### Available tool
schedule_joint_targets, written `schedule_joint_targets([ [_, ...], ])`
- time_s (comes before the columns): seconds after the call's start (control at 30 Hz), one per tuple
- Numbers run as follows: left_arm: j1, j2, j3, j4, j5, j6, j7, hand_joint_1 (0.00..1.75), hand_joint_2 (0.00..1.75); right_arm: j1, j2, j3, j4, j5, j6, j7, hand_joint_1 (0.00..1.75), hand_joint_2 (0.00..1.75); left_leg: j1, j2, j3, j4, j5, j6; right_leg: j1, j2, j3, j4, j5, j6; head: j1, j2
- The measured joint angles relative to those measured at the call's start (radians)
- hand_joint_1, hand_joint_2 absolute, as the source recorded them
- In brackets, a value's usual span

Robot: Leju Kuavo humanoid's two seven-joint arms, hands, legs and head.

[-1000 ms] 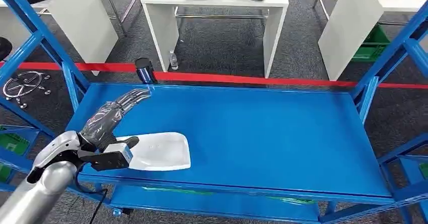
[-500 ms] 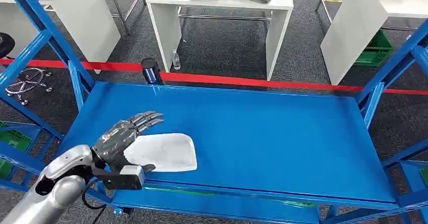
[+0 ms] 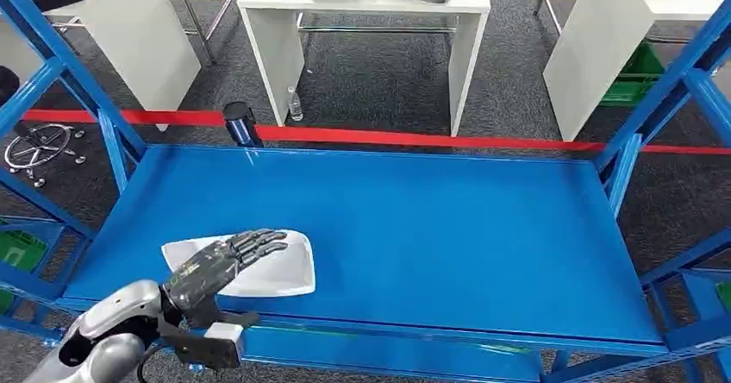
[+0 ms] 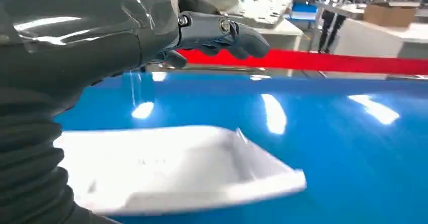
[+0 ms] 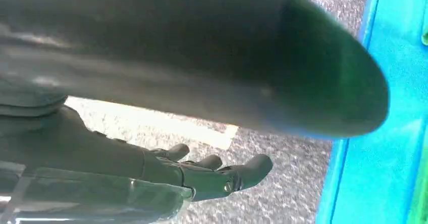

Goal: Take the parts from the cabinet and place them on the table.

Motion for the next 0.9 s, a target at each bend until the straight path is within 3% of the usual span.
schedule_joint_targets([
  [0.03,0.005,0.000,-0.001,-0.002,0.000,0.002,0.003,0.00,1.75,-0.001,0.003,0.000,-0.001,0.002,0.000,0.000,0.00,0.00,-0.004,0.004,0.007,-0.017,-0.013,0.001,0.010,0.000,-0.002,0.000,-0.002,0.003,0.002,0.000],
  [0.1,0.014,0.000,-0.005,-0.003,-0.002,0.009,0.011,0.00,1.75,0.001,0.002,0.000,-0.004,0.005,0.000,0.003,0.00,0.00,-0.011,0.005,0.004,-0.020,-0.011,0.002,0.003,-0.002,-0.003,-0.003,-0.001,0.010,0.001,0.000],
  [0.17,0.019,0.000,-0.009,-0.003,-0.013,0.022,0.016,0.00,1.75,0.000,0.002,-0.001,-0.005,0.006,0.000,0.003,0.00,0.00,-0.014,0.004,0.009,-0.030,-0.005,0.008,0.005,-0.003,0.002,-0.011,0.002,0.022,0.000,0.000],
  [0.2,0.020,-0.002,-0.011,-0.002,-0.018,0.028,0.020,0.00,1.75,0.000,0.000,-0.001,-0.006,0.008,0.000,0.003,0.00,0.00,0.001,0.005,0.028,-0.055,0.011,0.009,0.011,-0.009,-0.004,0.002,-0.006,0.023,0.001,0.000],
  [0.23,0.018,-0.003,-0.013,0.000,-0.022,0.034,0.023,0.00,1.75,0.002,0.000,-0.002,-0.007,0.010,0.001,0.003,0.00,0.00,-0.005,0.006,0.034,-0.064,0.014,0.013,0.010,-0.009,-0.022,0.042,-0.028,0.021,0.003,0.000],
  [0.3,0.021,-0.008,-0.014,0.005,-0.034,0.040,0.044,0.00,1.75,0.002,-0.005,-0.007,-0.015,0.014,0.002,0.003,0.00,0.00,-0.009,0.006,0.031,-0.063,0.015,0.018,0.009,-0.009,-0.089,0.179,-0.092,0.008,0.005,0.000],
  [0.33,0.027,-0.013,-0.015,0.010,-0.040,0.041,0.055,0.00,1.75,0.003,-0.008,-0.009,-0.020,0.019,0.004,0.003,0.00,0.00,-0.012,0.006,0.031,-0.063,0.015,0.019,0.009,-0.009,-0.129,0.258,-0.120,0.006,0.005,0.000],
  [0.37,0.032,-0.017,-0.015,0.013,-0.048,0.041,0.065,0.00,1.75,0.005,-0.010,-0.010,-0.023,0.024,0.006,0.003,0.00,0.00,-0.013,0.005,0.030,-0.062,0.014,0.019,0.009,-0.009,-0.150,0.301,-0.129,0.011,0.005,0.000],
  [0.4,0.035,-0.023,-0.015,0.018,-0.061,0.042,0.075,0.00,1.75,0.007,-0.010,-0.011,-0.024,0.029,0.008,0.003,0.00,0.00,-0.013,0.004,0.030,-0.061,0.014,0.019,0.009,-0.009,-0.145,0.288,-0.117,0.018,0.005,0.000],
  [0.43,0.037,-0.029,-0.015,0.022,-0.073,0.043,0.082,0.00,1.75,0.007,-0.011,-0.014,-0.025,0.030,0.009,0.003,0.00,0.00,-0.013,0.002,0.030,-0.058,0.013,0.019,0.008,-0.010,-0.118,0.233,-0.090,0.029,0.005,0.000],
  [0.5,0.038,-0.041,-0.014,0.033,-0.094,0.052,0.093,0.00,1.75,0.007,-0.015,-0.016,-0.030,0.035,0.015,0.002,0.00,0.00,-0.012,-0.001,0.030,-0.047,0.006,0.014,0.004,-0.010,-0.017,0.034,-0.013,0.048,0.005,0.000],
  [0.53,0.039,-0.046,-0.013,0.037,-0.106,0.059,0.100,0.00,1.75,0.006,-0.018,-0.017,-0.031,0.037,0.017,0.001,0.00,0.00,-0.014,-0.001,0.028,-0.040,0.002,0.009,0.006,-0.009,0.001,-0.004,-0.009,0.034,0.003,0.000],
  [0.6,0.042,-0.052,-0.010,0.043,-0.132,0.074,0.114,0.00,1.75,0.007,-0.017,-0.019,-0.037,0.039,0.019,0.000,0.00,0.00,-0.019,-0.002,0.024,-0.033,-0.005,0.000,0.011,-0.009,0.006,-0.010,-0.002,0.019,0.005,0.000],
  [0.67,0.046,-0.058,-0.004,0.050,-0.160,0.086,0.130,0.00,1.75,0.010,-0.017,-0.021,-0.041,0.041,0.024,0.000,0.00,0.00,-0.016,-0.001,0.024,-0.033,-0.004,-0.003,0.013,-0.008,0.005,-0.010,0.000,0.010,0.005,0.000],
  [0.7,0.049,-0.061,0.002,0.052,-0.173,0.091,0.137,0.00,1.75,0.012,-0.014,-0.022,-0.042,0.044,0.027,0.000,0.00,0.00,-0.015,-0.001,0.021,-0.027,-0.008,-0.006,-0.002,-0.008,0.007,-0.013,0.003,0.006,0.005,0.000],
  [0.73,0.054,-0.065,0.010,0.055,-0.186,0.094,0.143,0.00,1.75,0.012,-0.015,-0.024,-0.046,0.047,0.031,0.000,0.00,0.00,-0.014,-0.001,0.010,-0.005,-0.028,-0.015,-0.001,-0.008,0.008,-0.013,0.002,0.001,0.002,0.000],
  [0.77,0.055,-0.067,0.018,0.060,-0.195,0.095,0.145,0.00,1.75,0.012,-0.014,-0.024,-0.047,0.048,0.034,0.000,0.00,0.00,-0.010,-0.001,-0.015,0.053,-0.064,-0.024,-0.001,-0.008,0.008,-0.013,0.002,0.000,-0.003,0.000],
  [0.83,0.059,-0.075,0.031,0.075,-0.203,0.097,0.149,0.00,1.75,0.013,-0.013,-0.024,-0.047,0.051,0.035,0.000,0.00,0.00,0.001,-0.001,-0.097,0.224,-0.141,-0.036,0.000,-0.008,0.007,-0.012,0.002,0.000,-0.002,0.000],
  [0.87,0.063,-0.079,0.035,0.083,-0.210,0.097,0.150,0.00,1.75,0.012,-0.013,-0.025,-0.047,0.053,0.034,0.000,0.00,0.00,0.003,-0.001,-0.127,0.283,-0.156,-0.038,0.000,-0.008,0.007,-0.012,0.002,0.000,-0.002,0.000],
  [0.9,0.067,-0.083,0.040,0.092,-0.217,0.099,0.150,0.00,1.75,0.012,-0.013,-0.026,-0.047,0.056,0.033,0.000,0.00,0.00,0.005,0.000,-0.135,0.295,-0.147,-0.039,0.000,-0.008,0.007,-0.012,0.002,0.000,-0.003,0.000],
])
